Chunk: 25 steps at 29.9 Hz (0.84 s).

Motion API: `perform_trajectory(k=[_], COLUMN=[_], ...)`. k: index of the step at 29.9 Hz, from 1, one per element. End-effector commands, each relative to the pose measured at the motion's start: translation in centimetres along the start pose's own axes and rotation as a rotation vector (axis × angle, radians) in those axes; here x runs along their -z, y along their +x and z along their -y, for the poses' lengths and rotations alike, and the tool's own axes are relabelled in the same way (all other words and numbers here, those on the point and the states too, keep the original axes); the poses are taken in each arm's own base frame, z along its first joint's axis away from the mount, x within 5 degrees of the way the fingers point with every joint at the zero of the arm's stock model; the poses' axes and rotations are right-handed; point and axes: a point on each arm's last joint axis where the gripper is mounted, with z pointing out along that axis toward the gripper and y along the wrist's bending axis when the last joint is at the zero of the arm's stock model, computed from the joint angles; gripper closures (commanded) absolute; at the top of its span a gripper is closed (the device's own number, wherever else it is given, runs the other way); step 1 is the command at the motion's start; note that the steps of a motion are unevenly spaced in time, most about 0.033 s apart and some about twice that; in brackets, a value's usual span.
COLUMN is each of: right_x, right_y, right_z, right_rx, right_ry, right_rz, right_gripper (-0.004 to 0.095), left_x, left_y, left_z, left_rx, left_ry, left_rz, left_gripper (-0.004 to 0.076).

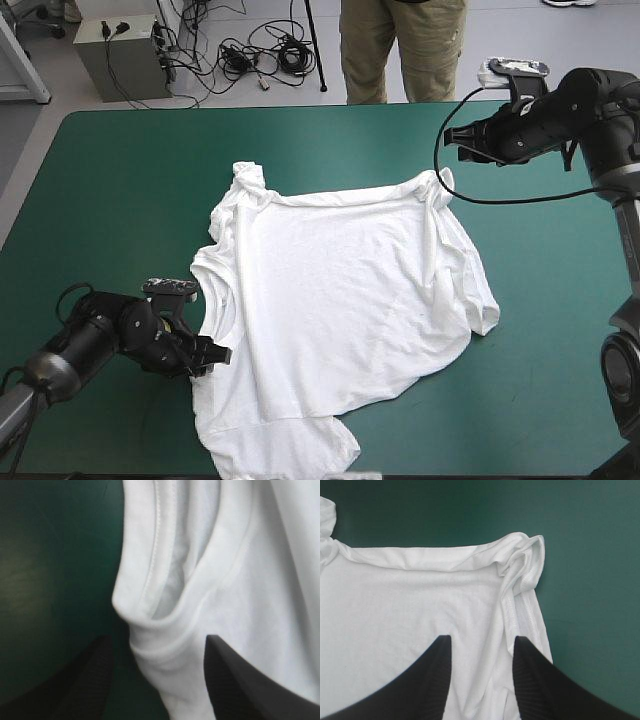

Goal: Fold the cloth

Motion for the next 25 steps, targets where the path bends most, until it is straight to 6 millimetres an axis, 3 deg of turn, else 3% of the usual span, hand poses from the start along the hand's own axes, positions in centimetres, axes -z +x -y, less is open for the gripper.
perform_trajectory(k=[1,5,7,12,18,25], right_x=[2.7,2.7,2.7,2.7,2.7,2.7], right_y=[-0.5,-0.5,-0.5,-0.5,-0.3,-0.2], right_z=[-0.6,-0.6,-0.6,-0.4,-0.4,-0.4], right_rx=[0.008,0.008,0.008,0.014,0.015,0.014], right_ry=[-0.014,-0.014,-0.014,0.003,0.005,0.003], right_rz=[0.104,0.106,0.106,0.103,0.083,0.064], right_gripper=[0.0534,0.0534,0.0535,0.0534,0.0534,0.0536], left_x=[-0.5,-2.3,-3.1,-3.4,-2.0,1.7], left_y=[-1.2,-1.6,-1.7,-1.6,-2.1,-6.5], left_z=[0.3,0.2,0.2,0.0,-1.1,-3.3], left_rx=[0.014,0.02,0.007,-0.042,-0.067,-0.074], left_ry=[0.01,-0.004,-0.01,-0.028,-0.159,-0.346], left_rz=[0.031,-0.037,-0.076,-0.109,-0.052,0.127], left_gripper=[0.034,0.0349,0.0394,0.0732,0.0733,0.0733])
